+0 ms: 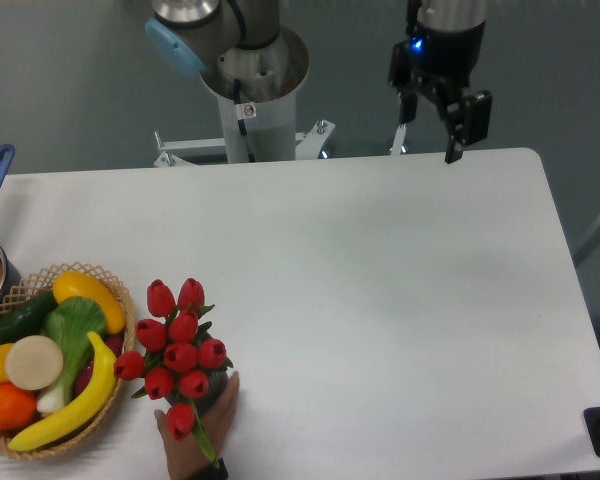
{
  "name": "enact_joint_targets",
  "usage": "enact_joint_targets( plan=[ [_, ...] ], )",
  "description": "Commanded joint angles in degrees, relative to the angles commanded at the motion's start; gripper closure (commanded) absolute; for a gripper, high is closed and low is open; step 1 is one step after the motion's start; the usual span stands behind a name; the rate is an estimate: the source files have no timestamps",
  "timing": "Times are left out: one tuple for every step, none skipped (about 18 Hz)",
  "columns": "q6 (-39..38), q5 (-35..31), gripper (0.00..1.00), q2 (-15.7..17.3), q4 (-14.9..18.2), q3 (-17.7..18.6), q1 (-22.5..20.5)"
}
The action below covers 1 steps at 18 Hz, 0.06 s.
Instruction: Insert the flowers into the vase
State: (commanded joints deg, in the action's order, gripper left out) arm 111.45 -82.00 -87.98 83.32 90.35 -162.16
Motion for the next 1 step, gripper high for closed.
enact_joint_targets(
  plan=[
    [0.00, 0.09, 0.00, 0.00, 0.00, 0.00, 0.09]
  ],
)
